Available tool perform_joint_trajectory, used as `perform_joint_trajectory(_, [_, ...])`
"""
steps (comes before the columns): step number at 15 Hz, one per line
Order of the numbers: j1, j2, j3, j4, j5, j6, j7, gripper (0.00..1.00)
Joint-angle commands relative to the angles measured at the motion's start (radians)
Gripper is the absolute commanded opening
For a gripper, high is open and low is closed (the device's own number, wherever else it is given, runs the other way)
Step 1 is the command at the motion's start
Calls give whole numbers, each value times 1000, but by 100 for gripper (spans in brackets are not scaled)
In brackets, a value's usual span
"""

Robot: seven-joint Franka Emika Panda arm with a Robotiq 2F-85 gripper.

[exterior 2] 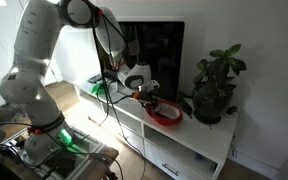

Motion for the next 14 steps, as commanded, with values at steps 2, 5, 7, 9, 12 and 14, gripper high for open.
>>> perform_joint_trajectory(2, [-93, 69, 94, 49, -21, 7, -79, 60])
perform_joint_trajectory(5, [-123, 94, 129, 65, -27, 1, -116, 39])
perform_joint_trajectory(7, [-123, 100, 127, 72, -32, -8, -123, 25])
perform_joint_trajectory(9, [-118, 93, 114, 71, -33, -13, -118, 13])
perform_joint_trajectory(12, [-77, 61, 59, 55, -34, -23, -68, 0])
perform_joint_trajectory(14, [-56, 45, 24, 46, -36, -28, -38, 0])
